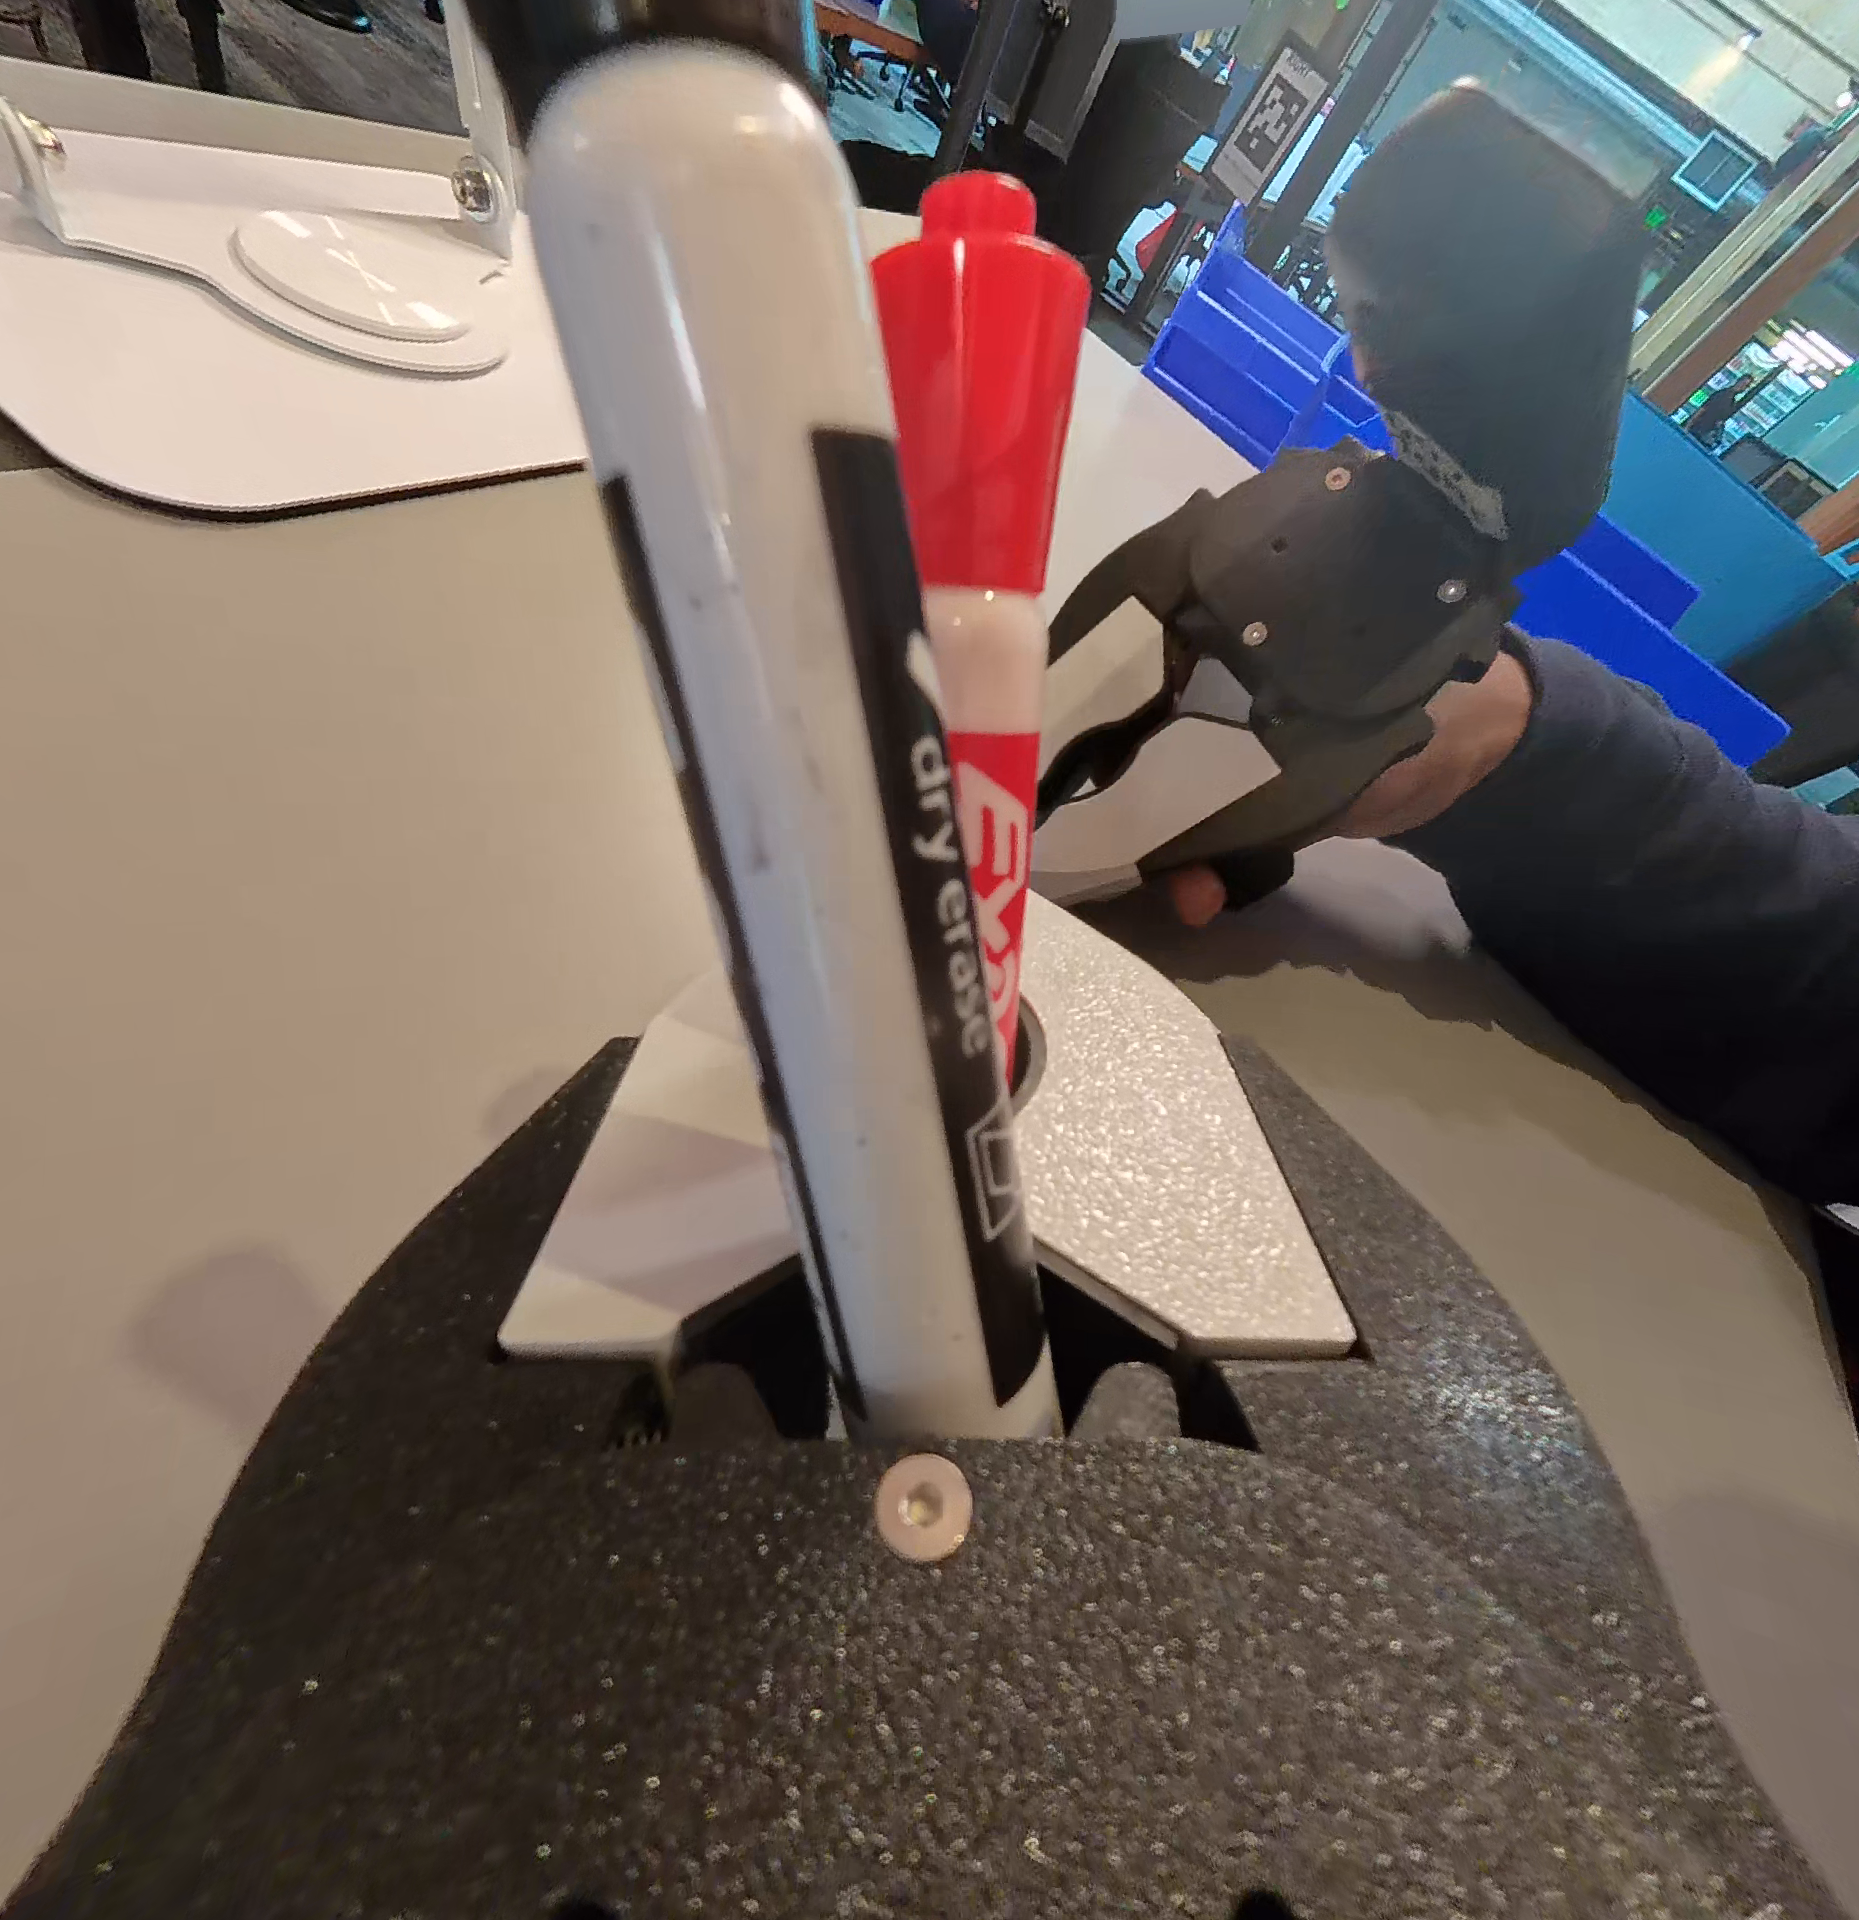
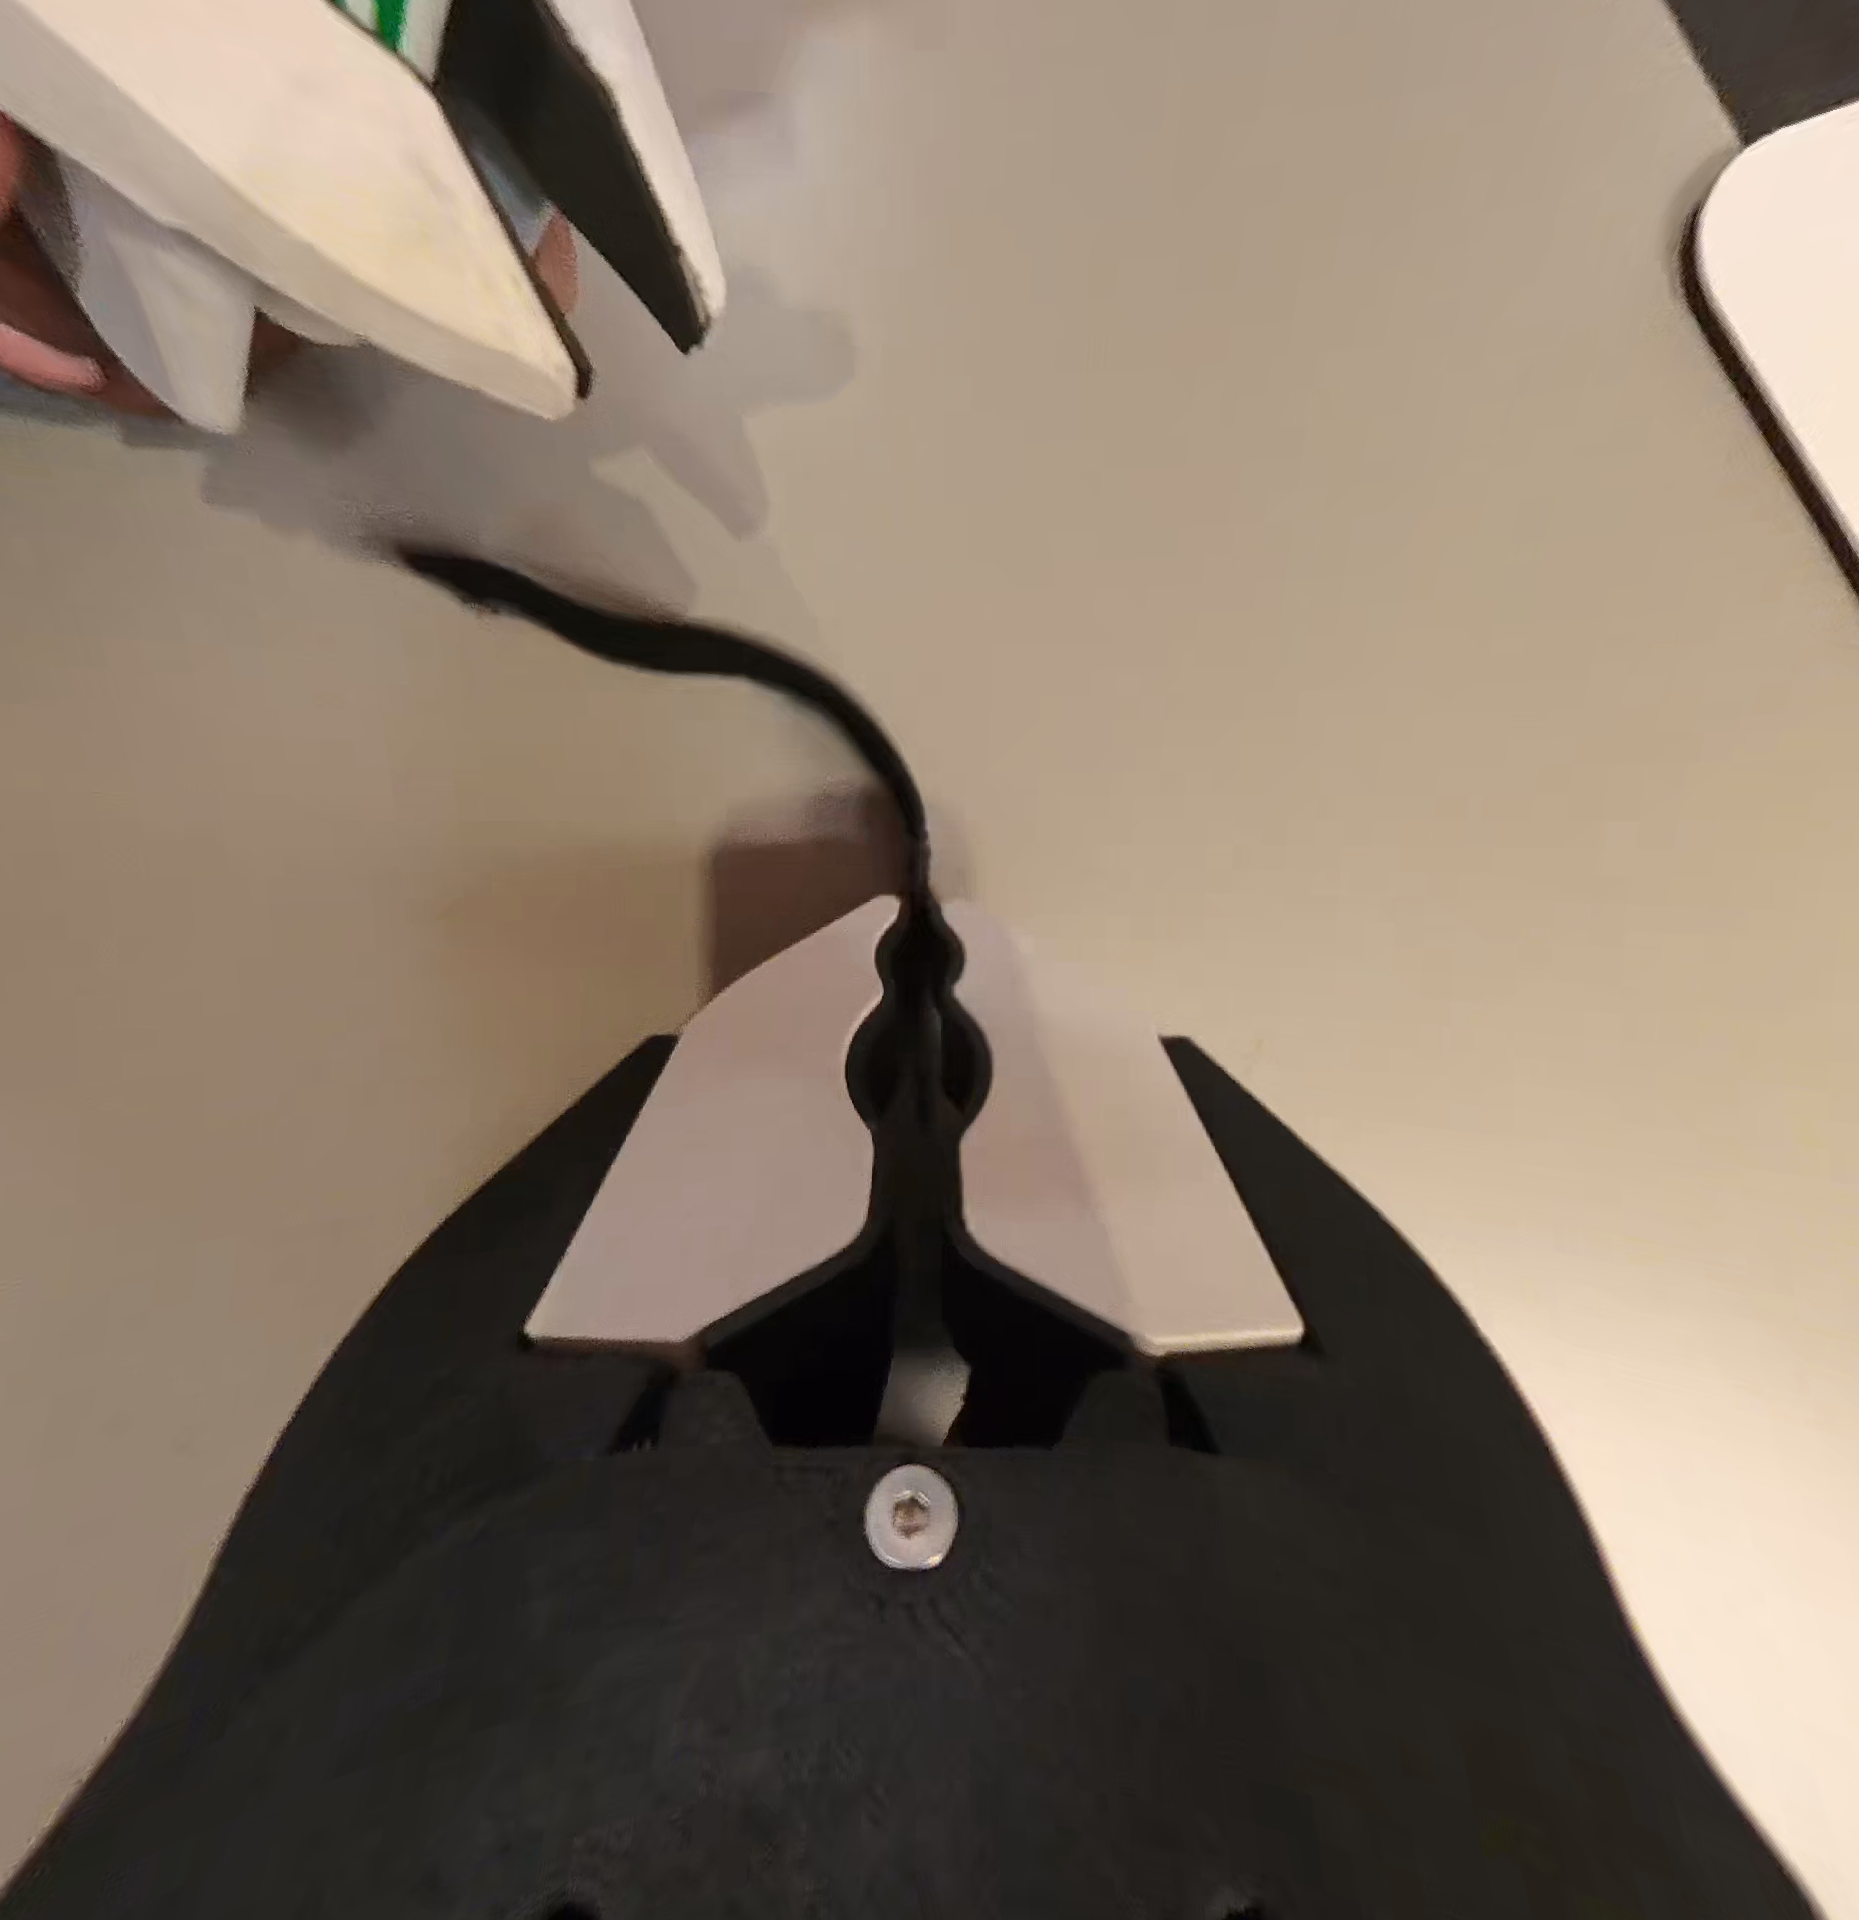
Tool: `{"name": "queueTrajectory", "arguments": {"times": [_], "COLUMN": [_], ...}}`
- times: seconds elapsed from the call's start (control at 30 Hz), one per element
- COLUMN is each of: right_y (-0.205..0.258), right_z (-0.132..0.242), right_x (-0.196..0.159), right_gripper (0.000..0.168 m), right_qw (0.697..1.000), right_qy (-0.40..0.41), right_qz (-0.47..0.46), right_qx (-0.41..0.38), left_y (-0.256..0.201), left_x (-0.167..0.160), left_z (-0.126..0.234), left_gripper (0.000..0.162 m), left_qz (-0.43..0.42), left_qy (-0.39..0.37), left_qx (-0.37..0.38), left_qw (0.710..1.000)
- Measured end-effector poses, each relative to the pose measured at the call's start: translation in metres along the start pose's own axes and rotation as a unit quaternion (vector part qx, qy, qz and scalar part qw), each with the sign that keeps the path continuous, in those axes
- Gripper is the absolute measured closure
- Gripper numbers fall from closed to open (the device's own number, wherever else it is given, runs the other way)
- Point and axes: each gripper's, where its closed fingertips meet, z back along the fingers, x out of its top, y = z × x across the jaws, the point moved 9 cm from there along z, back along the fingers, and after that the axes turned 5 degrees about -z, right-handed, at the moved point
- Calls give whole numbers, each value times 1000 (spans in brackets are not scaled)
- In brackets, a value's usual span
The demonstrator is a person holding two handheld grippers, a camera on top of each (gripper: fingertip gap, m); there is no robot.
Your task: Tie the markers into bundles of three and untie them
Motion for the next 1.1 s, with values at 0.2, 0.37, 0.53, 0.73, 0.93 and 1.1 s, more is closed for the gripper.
{"name": "queueTrajectory", "arguments": {"times": [0.2,0.37,0.53,0.73,0.93,1.1], "right_y": [-8,-11,-5,10,14,19], "right_z": [18,37,46,45,47,48], "right_x": [-16,-33,-46,-43,-41,-40], "right_gripper": [167,167,167,167,167,167], "right_qw": [990,955,914,905,907,910], "right_qy": [-21,-112,-170,-182,-180,-175], "right_qz": [-136,-260,-338,-327,-286,-256], "right_qx": [16,84,147,203,252,276], "left_y": [-7,-22,-42,-60,-70,-75], "left_x": [2,2,-3,-9,-15,-19], "left_z": [-1,-8,-20,-32,-37,-40], "left_gripper": [142,142,142,142,142,142], "left_qz": [-9,-25,-40,-64,-73,-83], "left_qy": [-10,-4,11,45,89,111], "left_qx": [-12,-49,-95,-134,-166,-184], "left_qw": [1000,998,995,988,979,973]}}
